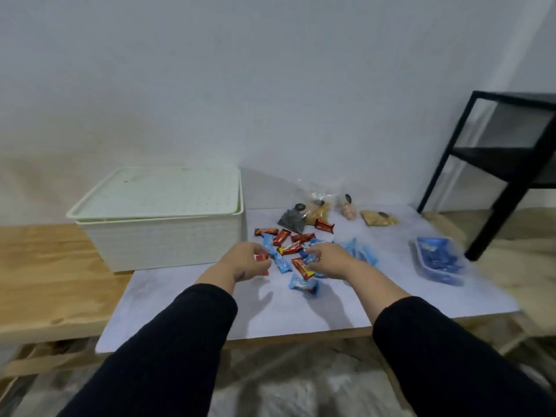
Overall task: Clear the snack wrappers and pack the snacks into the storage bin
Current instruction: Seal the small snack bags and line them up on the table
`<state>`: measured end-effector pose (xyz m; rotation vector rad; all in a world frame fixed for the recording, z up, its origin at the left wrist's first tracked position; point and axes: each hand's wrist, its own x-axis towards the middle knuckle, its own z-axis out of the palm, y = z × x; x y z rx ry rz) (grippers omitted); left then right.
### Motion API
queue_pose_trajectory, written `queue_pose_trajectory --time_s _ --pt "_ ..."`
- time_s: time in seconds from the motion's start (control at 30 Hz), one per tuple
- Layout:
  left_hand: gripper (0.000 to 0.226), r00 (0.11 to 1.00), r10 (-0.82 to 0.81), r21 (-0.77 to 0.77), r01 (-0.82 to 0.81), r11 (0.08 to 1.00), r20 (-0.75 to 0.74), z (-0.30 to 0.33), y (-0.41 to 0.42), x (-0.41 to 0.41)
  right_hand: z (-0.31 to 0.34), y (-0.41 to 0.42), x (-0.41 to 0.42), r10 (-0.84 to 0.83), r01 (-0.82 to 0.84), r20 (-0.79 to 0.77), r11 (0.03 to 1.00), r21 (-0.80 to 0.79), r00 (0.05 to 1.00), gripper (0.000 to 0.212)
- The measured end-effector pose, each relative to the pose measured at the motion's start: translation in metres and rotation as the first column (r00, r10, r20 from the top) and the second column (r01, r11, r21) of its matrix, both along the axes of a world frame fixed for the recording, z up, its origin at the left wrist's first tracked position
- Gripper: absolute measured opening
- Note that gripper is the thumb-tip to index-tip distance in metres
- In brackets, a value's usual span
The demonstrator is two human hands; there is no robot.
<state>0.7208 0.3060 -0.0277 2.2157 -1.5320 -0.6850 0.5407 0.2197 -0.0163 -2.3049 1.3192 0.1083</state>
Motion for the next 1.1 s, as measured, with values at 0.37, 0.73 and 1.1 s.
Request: queue_pose_trajectory --time_s 0.37,0.73,1.1 --pt "0.035 0.998 0.017 -0.114 -0.025 0.993 -0.068 0.003 -0.169 -0.034 0.018 -0.158 -0.043 0.002 0.003 0.100 0.999 -0.048 0.995 0.043" --pt "0.046 0.968 0.148 -0.120 -0.174 0.977 -0.203 -0.039 -0.293 0.022 -0.015 -0.281 0.012 -0.150 0.149 0.207 0.989 0.020 0.967 0.043" --pt "0.050 0.888 0.219 -0.076 -0.271 0.960 -0.405 -0.078 -0.394 0.052 -0.062 -0.361 0.061 -0.491 0.465 0.387 0.870 0.165 0.781 0.010"
